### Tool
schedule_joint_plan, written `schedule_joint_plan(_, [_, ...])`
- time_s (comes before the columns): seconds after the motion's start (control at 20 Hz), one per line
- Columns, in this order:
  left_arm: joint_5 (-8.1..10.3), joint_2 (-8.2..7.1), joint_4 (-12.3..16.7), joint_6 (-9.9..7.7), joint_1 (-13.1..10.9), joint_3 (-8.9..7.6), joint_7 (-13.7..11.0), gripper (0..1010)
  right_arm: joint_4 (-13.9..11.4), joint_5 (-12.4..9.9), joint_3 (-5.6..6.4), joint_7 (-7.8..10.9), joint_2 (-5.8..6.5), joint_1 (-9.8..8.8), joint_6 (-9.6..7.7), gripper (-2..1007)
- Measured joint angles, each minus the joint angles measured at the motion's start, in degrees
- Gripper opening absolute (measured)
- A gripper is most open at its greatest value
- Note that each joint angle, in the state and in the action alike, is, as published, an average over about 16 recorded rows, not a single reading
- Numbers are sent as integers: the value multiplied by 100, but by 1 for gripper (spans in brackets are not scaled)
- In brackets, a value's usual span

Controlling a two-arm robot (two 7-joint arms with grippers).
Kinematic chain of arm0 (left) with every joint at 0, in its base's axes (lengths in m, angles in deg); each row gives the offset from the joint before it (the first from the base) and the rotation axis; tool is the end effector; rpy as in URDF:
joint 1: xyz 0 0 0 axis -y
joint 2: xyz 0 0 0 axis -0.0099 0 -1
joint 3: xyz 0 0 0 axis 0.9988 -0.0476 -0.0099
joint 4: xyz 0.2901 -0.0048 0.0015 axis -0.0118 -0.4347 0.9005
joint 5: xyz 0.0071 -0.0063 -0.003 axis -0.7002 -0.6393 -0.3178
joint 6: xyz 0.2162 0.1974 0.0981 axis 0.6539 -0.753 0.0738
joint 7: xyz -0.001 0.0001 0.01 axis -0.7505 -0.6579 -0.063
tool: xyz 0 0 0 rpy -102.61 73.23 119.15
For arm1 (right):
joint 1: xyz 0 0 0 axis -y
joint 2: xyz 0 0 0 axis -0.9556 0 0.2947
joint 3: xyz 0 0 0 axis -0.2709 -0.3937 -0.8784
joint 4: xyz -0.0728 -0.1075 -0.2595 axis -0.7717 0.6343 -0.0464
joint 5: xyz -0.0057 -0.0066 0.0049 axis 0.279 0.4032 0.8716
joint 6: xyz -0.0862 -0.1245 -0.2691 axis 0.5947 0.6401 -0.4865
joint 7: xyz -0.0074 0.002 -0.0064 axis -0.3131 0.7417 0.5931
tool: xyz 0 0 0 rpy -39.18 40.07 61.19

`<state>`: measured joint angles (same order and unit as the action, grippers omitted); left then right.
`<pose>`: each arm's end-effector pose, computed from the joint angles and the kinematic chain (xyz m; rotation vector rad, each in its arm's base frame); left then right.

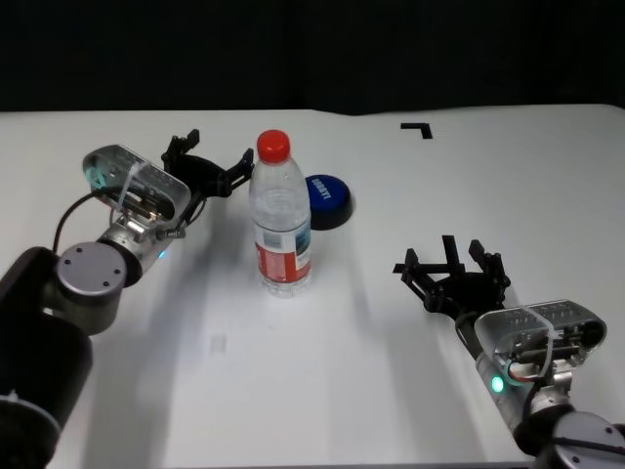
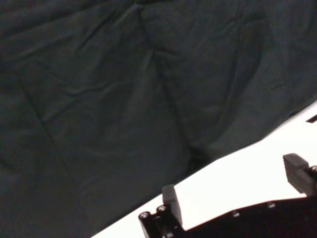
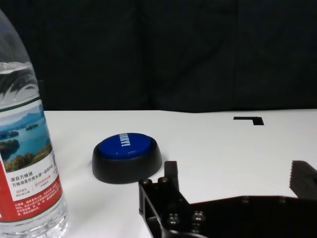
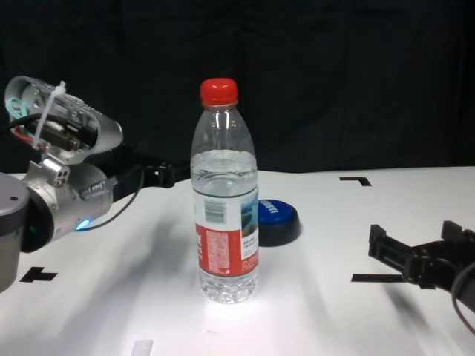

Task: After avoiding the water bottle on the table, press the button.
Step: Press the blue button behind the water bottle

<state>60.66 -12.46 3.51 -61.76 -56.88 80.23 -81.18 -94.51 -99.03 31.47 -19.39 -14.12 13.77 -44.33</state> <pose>0.4749 0.0136 -0.2876 0.2496 -0.3573 1.1603 0.3002 0.0394 -0.3070 0.0398 0.0385 -1.3662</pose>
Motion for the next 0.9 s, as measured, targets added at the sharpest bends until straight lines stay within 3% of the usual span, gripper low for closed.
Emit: schedule_joint_plan(0.9, [-28,-138,805,-304,-549,-312,220,1003,0,0,0,0,0,0,0,1003])
